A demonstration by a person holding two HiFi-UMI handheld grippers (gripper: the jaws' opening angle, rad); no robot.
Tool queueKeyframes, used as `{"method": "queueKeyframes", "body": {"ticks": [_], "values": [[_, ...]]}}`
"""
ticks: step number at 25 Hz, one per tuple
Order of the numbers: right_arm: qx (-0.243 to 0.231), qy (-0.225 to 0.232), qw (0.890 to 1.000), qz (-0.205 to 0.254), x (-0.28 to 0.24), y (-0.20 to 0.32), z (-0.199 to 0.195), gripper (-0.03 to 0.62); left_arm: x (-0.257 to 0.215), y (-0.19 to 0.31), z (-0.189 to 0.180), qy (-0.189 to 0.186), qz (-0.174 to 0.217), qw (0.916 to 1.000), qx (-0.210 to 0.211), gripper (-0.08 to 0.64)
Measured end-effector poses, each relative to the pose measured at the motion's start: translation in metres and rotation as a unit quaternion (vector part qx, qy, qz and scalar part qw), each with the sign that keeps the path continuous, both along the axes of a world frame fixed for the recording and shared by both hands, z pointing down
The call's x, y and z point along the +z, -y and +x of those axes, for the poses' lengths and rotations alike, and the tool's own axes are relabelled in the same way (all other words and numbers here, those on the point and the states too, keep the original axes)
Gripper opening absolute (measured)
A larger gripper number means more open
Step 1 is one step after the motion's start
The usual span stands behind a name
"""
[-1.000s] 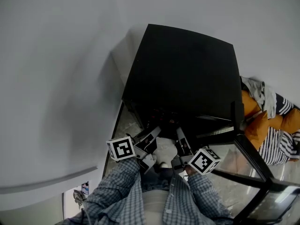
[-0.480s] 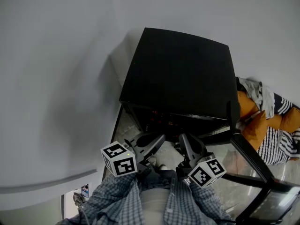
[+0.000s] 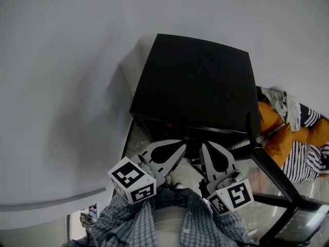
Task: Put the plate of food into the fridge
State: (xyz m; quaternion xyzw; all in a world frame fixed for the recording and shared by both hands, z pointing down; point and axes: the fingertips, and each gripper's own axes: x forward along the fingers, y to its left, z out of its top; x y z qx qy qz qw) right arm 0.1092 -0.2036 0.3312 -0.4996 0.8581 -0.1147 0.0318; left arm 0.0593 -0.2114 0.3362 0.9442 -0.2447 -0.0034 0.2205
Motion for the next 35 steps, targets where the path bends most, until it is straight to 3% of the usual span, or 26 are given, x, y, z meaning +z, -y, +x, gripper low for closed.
{"method": "queueKeyframes", "body": {"ticks": [4, 11, 35], "values": [[-0.002, -0.019, 0.999, 0.026, -0.019, 0.000, -0.002, 0.006, -0.017, 0.001, 0.002, 0.004, 0.024, 0.9997, -0.004, 0.006], [-0.005, -0.043, 0.999, 0.032, -0.020, -0.001, -0.001, 0.006, -0.022, 0.008, -0.004, 0.025, 0.042, 0.9986, -0.021, 0.006], [-0.023, -0.048, 0.998, 0.029, -0.017, -0.003, -0.005, 0.006, -0.013, 0.007, -0.003, 0.027, 0.030, 0.9990, -0.020, 0.006]]}}
